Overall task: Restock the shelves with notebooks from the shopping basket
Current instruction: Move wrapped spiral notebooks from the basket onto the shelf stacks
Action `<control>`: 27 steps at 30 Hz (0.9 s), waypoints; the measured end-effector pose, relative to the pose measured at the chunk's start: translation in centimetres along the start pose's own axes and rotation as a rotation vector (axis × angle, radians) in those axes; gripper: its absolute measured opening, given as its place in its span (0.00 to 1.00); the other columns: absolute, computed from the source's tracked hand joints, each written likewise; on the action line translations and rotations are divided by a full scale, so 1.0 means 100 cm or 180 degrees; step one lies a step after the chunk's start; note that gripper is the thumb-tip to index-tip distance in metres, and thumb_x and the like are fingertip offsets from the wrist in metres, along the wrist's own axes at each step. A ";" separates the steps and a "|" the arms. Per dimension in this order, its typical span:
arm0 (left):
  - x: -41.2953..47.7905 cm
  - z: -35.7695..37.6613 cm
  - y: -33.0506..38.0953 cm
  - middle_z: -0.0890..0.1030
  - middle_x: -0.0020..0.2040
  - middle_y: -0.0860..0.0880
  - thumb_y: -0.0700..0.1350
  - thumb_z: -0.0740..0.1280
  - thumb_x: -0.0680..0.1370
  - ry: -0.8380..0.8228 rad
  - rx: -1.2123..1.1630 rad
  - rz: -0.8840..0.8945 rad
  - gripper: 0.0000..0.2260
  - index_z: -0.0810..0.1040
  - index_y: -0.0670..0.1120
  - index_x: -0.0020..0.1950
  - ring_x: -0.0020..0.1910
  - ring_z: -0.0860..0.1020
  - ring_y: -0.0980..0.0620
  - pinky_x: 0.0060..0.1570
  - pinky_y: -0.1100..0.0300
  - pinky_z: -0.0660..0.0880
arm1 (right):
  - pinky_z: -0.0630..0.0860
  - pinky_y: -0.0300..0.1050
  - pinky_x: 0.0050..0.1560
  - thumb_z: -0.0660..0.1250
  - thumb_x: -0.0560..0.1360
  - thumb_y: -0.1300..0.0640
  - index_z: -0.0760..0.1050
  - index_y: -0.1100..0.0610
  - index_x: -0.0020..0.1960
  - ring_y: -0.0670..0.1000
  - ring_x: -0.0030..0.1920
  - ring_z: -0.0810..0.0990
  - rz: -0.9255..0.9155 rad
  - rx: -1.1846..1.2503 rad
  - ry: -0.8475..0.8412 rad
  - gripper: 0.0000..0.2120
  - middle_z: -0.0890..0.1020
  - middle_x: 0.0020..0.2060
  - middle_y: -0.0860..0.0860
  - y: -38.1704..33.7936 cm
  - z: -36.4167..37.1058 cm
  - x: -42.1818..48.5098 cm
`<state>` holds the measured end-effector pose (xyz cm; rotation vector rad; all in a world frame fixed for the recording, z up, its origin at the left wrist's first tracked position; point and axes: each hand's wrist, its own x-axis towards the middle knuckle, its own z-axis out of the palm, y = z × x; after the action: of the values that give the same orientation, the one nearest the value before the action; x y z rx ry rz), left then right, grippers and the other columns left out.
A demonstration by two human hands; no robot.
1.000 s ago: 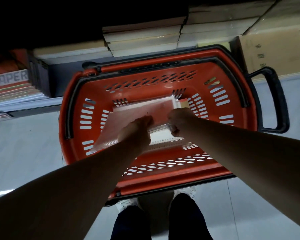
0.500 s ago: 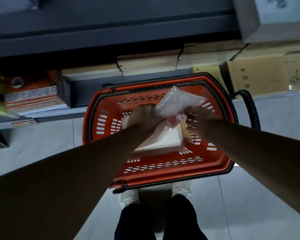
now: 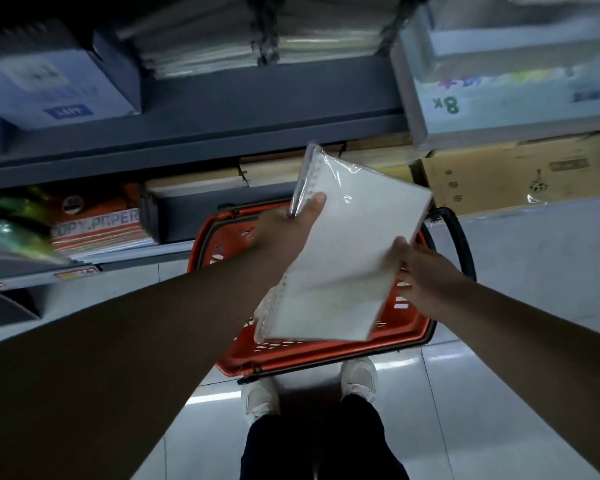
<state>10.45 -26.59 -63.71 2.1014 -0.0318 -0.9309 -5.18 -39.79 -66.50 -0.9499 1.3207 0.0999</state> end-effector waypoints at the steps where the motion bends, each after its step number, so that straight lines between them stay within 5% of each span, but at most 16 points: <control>1: -0.005 -0.005 0.007 0.75 0.34 0.51 0.69 0.64 0.72 -0.0014 -0.0024 -0.0060 0.23 0.76 0.48 0.41 0.33 0.75 0.52 0.30 0.63 0.65 | 0.71 0.55 0.62 0.59 0.82 0.51 0.71 0.55 0.57 0.58 0.62 0.74 -0.0033 0.0079 0.0046 0.09 0.76 0.61 0.55 -0.004 0.000 -0.007; 4: -0.025 -0.016 0.028 0.79 0.38 0.52 0.70 0.63 0.73 -0.0088 -0.0047 -0.0092 0.24 0.79 0.50 0.49 0.35 0.76 0.56 0.26 0.66 0.65 | 0.73 0.54 0.59 0.60 0.81 0.50 0.72 0.55 0.59 0.56 0.61 0.75 -0.0091 0.0364 0.0082 0.10 0.77 0.58 0.53 -0.013 -0.002 -0.029; 7: -0.043 -0.025 0.049 0.79 0.37 0.52 0.69 0.65 0.72 -0.0024 -0.0195 -0.0148 0.22 0.77 0.50 0.41 0.33 0.76 0.56 0.25 0.66 0.67 | 0.75 0.52 0.60 0.61 0.81 0.49 0.74 0.57 0.61 0.54 0.59 0.78 -0.0173 0.0392 0.0205 0.15 0.79 0.57 0.53 -0.022 -0.007 -0.049; 11: -0.066 -0.037 0.075 0.78 0.40 0.52 0.69 0.67 0.70 -0.0036 -0.0511 -0.0203 0.21 0.75 0.51 0.40 0.38 0.77 0.55 0.32 0.64 0.68 | 0.74 0.32 0.33 0.60 0.81 0.53 0.73 0.57 0.45 0.41 0.32 0.79 -0.0471 0.0317 0.0339 0.09 0.77 0.38 0.51 -0.044 -0.013 -0.085; 15: -0.092 -0.050 0.093 0.85 0.42 0.48 0.62 0.74 0.69 -0.0179 -0.1062 -0.0234 0.17 0.82 0.48 0.44 0.45 0.84 0.45 0.49 0.52 0.80 | 0.73 0.43 0.43 0.63 0.80 0.55 0.74 0.55 0.42 0.48 0.39 0.75 -0.0436 0.0458 0.0548 0.09 0.76 0.38 0.49 -0.070 -0.017 -0.118; 17: -0.107 -0.058 0.101 0.86 0.39 0.50 0.58 0.75 0.70 -0.0354 -0.1321 -0.0330 0.14 0.83 0.48 0.43 0.38 0.85 0.48 0.42 0.54 0.81 | 0.73 0.43 0.40 0.63 0.80 0.56 0.73 0.54 0.39 0.48 0.35 0.73 -0.0451 0.0464 0.0563 0.11 0.75 0.34 0.48 -0.081 -0.019 -0.138; 20: -0.135 -0.070 0.121 0.84 0.32 0.54 0.58 0.76 0.69 -0.0402 -0.1442 -0.0450 0.13 0.81 0.50 0.41 0.28 0.82 0.54 0.26 0.66 0.74 | 0.76 0.55 0.56 0.65 0.79 0.54 0.77 0.53 0.41 0.53 0.45 0.76 -0.0615 0.0390 0.0668 0.08 0.77 0.41 0.51 -0.095 -0.024 -0.172; 24: -0.174 -0.091 0.156 0.86 0.41 0.49 0.53 0.76 0.71 -0.0669 -0.1502 -0.0339 0.13 0.82 0.48 0.50 0.37 0.85 0.48 0.37 0.56 0.80 | 0.74 0.54 0.60 0.67 0.78 0.52 0.78 0.53 0.56 0.55 0.56 0.76 -0.0848 0.0388 0.0806 0.09 0.79 0.52 0.52 -0.115 -0.029 -0.222; 27: -0.201 -0.108 0.174 0.86 0.41 0.48 0.49 0.74 0.73 -0.0819 -0.1499 -0.0209 0.11 0.82 0.46 0.53 0.37 0.85 0.49 0.36 0.56 0.80 | 0.73 0.50 0.57 0.68 0.77 0.53 0.78 0.51 0.52 0.53 0.53 0.75 -0.0945 0.0492 0.0816 0.05 0.79 0.48 0.49 -0.128 -0.031 -0.255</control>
<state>7.54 -24.43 -35.26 1.5512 0.1143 -1.1206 -8.07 -38.68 -37.96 -1.0390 1.3824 -0.3579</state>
